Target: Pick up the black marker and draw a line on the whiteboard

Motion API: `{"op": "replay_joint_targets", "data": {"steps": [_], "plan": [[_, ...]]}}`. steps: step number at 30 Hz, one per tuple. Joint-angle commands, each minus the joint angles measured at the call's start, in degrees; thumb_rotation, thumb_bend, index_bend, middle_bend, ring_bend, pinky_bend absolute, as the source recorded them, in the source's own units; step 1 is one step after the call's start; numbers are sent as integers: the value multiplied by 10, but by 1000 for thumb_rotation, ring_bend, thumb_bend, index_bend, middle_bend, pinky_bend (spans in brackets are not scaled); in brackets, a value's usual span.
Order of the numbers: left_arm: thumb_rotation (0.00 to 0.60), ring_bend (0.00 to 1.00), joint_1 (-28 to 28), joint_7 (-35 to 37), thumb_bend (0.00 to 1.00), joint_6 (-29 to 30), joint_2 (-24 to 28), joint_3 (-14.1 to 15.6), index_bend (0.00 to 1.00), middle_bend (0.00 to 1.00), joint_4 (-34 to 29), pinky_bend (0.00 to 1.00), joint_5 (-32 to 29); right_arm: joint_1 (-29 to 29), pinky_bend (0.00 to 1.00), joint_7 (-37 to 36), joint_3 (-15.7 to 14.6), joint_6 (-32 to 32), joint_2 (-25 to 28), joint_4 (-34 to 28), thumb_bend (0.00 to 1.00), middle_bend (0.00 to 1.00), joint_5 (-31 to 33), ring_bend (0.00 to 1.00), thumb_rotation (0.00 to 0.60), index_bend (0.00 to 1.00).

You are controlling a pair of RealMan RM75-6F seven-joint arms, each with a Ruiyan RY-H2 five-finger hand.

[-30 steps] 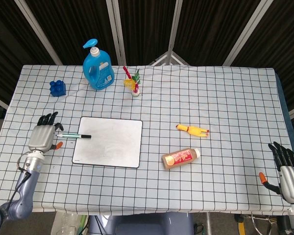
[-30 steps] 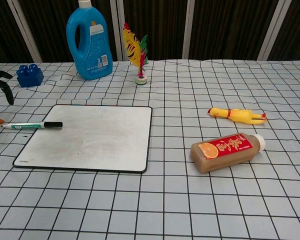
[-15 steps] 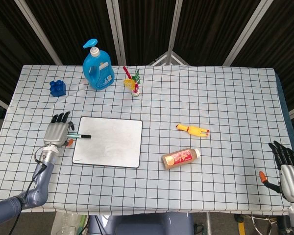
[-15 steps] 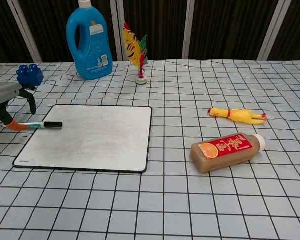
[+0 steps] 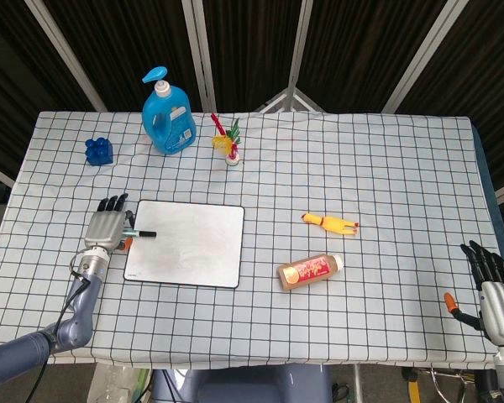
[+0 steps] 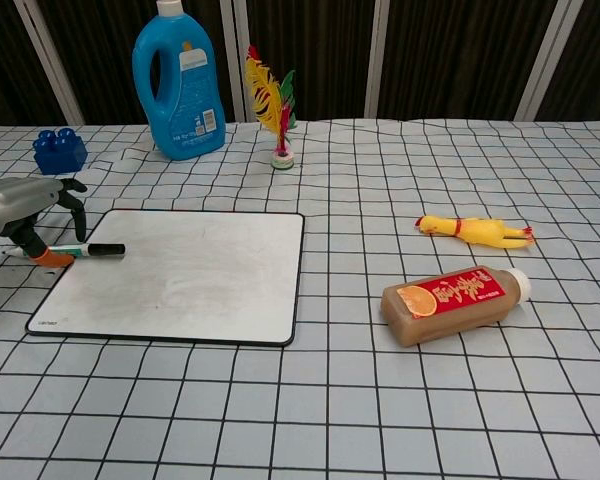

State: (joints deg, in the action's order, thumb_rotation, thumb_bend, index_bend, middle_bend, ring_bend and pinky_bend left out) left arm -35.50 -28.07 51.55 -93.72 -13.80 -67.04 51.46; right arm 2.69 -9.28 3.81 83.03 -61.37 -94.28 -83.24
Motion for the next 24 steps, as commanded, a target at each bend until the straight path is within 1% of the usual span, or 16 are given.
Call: {"op": "replay_joint_targets", "data": {"steps": [1, 6, 9, 16, 21, 23, 24], "plan": [[600, 0, -2, 0, 461, -2, -2, 1, 475, 0, 5, 0, -5, 0, 0, -1, 0, -1, 0, 0, 354, 0, 1, 0, 600, 0], [600, 0, -3, 3, 503, 0, -5, 1, 550, 1, 8, 0, -7, 0, 0, -1, 1, 0, 0, 0, 354, 0, 1, 0, 600, 0], [600, 0, -1, 13, 517, 7, -6, 1, 578, 10, 4, 0, -1, 0, 0, -1, 1, 0, 0, 0, 354, 0, 1, 0, 600, 0], [600, 0, 2, 43, 527, 25, 0, -6, 602, 34, -14, 0, 17, 0, 0, -1, 1, -1, 1, -1, 353, 0, 2, 0, 600, 0], [600, 0, 6, 93, 527, 44, 10, -29, 614, 65, -53, 0, 29, 0, 0, -1, 1, 0, 1, -1, 354, 0, 2, 0, 600, 0], [600, 0, 10, 138, 527, 54, 13, -48, 615, 69, -84, 0, 36, 0, 0, -1, 2, 0, 0, -1, 354, 0, 3, 0, 600, 0], [600, 0, 11, 149, 527, 55, 14, -52, 615, 70, -92, 0, 38, 0, 0, -1, 2, 0, 0, -1, 354, 0, 3, 0, 600, 0]]}}
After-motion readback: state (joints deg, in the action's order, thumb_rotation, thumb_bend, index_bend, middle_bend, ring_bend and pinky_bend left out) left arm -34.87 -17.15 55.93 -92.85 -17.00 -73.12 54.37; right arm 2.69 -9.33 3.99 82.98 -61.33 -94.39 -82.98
